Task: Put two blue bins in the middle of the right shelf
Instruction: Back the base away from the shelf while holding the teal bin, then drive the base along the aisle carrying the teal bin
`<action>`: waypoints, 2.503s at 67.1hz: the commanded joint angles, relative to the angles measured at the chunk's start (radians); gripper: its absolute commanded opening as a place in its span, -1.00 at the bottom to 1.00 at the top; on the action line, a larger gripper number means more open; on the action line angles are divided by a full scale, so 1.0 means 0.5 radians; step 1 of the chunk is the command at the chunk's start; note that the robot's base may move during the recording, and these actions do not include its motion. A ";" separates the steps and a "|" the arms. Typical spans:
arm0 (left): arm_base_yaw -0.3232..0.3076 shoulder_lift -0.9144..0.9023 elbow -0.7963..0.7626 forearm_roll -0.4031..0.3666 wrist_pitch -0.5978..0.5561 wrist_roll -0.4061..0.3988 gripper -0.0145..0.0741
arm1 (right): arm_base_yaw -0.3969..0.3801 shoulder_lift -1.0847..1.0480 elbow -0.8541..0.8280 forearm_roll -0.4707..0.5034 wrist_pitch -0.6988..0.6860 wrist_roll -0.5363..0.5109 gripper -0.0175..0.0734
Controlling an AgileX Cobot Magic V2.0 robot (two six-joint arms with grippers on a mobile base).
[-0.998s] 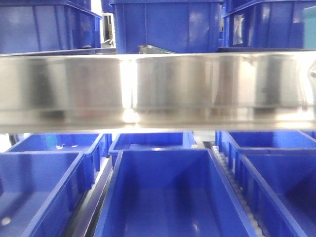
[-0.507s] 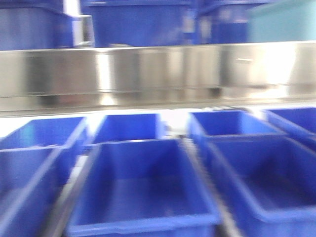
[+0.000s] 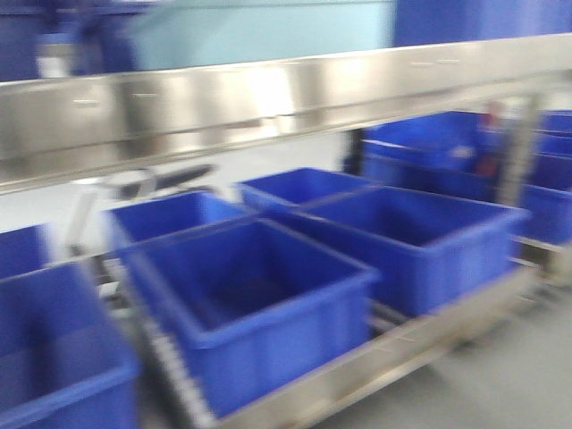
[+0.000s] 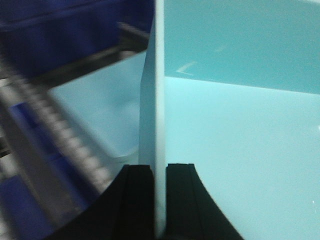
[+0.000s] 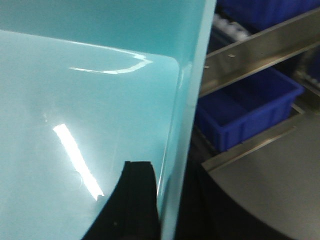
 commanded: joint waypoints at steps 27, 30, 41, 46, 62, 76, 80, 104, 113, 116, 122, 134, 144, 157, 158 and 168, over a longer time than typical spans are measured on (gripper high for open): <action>-0.016 -0.009 -0.022 -0.092 -0.188 -0.004 -0.92 | 0.015 -0.014 -0.013 0.051 -0.090 -0.044 -0.98; -0.016 -0.009 -0.022 -0.085 -0.187 -0.004 -0.92 | 0.015 -0.014 -0.013 0.051 -0.090 -0.044 -0.98; -0.016 -0.009 -0.022 -0.025 -0.187 -0.004 -0.92 | 0.015 -0.014 -0.013 0.051 -0.090 -0.044 -0.98; -0.016 -0.009 -0.022 -0.025 -0.187 -0.004 -0.92 | 0.015 -0.014 -0.013 0.051 -0.090 -0.044 -0.98; -0.016 -0.009 -0.022 -0.016 -0.187 -0.004 -0.92 | 0.015 -0.014 -0.013 0.051 -0.090 -0.044 -0.98; -0.016 -0.009 -0.022 -0.001 -0.187 -0.004 -0.92 | 0.015 -0.014 -0.013 0.051 -0.090 -0.044 -0.98; -0.016 -0.009 -0.022 0.018 -0.187 -0.004 -0.92 | 0.015 -0.014 -0.013 0.051 -0.090 -0.044 -0.98; -0.016 -0.009 -0.022 0.018 -0.187 -0.004 -0.92 | 0.015 -0.014 -0.013 0.051 -0.090 -0.044 -0.98; -0.016 -0.009 -0.022 0.018 -0.187 -0.004 -0.92 | 0.015 -0.014 -0.013 0.051 -0.090 -0.044 -0.98; -0.016 -0.009 -0.022 0.018 -0.187 -0.004 -0.92 | 0.015 -0.014 -0.013 0.051 -0.090 -0.044 -0.98; -0.016 -0.009 -0.022 0.018 -0.187 -0.004 -0.92 | 0.015 -0.014 -0.013 0.051 -0.090 -0.044 -0.98; -0.016 -0.009 -0.022 0.022 -0.187 -0.004 -0.92 | 0.015 -0.014 -0.013 0.051 -0.090 -0.044 -0.98; -0.016 -0.009 -0.022 0.022 -0.187 -0.004 -0.92 | 0.015 -0.014 -0.013 0.051 -0.090 -0.044 -0.98; -0.016 -0.009 -0.022 0.021 -0.191 -0.004 -0.92 | 0.015 -0.014 -0.013 0.051 -0.090 -0.044 -0.98; -0.016 -0.009 -0.022 0.021 -0.191 -0.004 -0.92 | 0.015 -0.014 -0.013 0.051 -0.090 -0.044 -0.98; -0.016 -0.009 -0.022 0.021 -0.191 -0.004 -0.92 | 0.015 -0.014 -0.013 0.051 -0.090 -0.044 -0.98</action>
